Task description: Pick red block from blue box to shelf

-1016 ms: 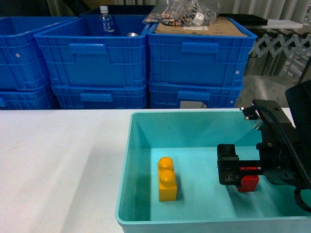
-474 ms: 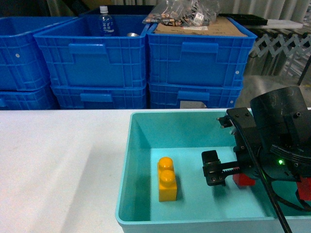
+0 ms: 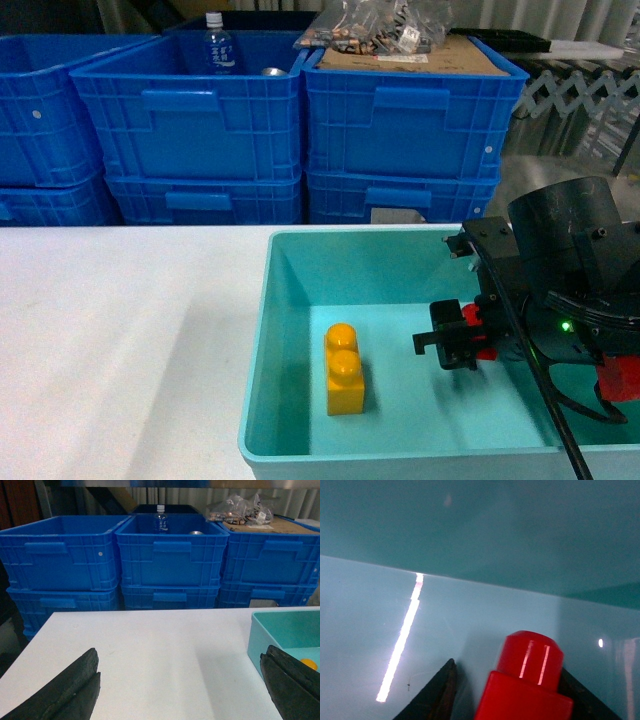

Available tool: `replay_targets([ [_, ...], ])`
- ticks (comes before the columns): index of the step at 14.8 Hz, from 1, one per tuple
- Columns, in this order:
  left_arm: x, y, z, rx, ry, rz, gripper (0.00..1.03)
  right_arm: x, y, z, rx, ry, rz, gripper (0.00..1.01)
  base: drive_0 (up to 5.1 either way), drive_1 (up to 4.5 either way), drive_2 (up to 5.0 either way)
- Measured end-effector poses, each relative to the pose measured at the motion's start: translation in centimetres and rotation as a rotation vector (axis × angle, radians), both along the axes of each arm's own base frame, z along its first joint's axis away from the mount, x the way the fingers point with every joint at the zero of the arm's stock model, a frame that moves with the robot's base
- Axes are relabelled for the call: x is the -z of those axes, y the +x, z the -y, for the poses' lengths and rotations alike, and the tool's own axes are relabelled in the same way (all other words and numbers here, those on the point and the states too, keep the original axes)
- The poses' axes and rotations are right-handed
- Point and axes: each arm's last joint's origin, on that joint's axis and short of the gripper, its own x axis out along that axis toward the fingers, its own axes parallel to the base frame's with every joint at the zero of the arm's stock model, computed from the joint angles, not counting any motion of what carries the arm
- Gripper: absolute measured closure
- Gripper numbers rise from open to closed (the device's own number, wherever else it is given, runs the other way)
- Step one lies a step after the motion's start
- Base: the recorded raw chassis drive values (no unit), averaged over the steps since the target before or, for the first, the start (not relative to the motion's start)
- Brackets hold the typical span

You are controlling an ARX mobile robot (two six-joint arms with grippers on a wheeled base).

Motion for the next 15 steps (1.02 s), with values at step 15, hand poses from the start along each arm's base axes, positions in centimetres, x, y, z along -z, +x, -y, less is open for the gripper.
replay_targets([
  [15, 0.0, 0.0, 0.0, 0.0, 0.0, 0.0, 0.05, -13.0, -7.2, 3.2, -0.041, 0.105, 0.578, 0.74, 0.0, 0.0, 0.0],
])
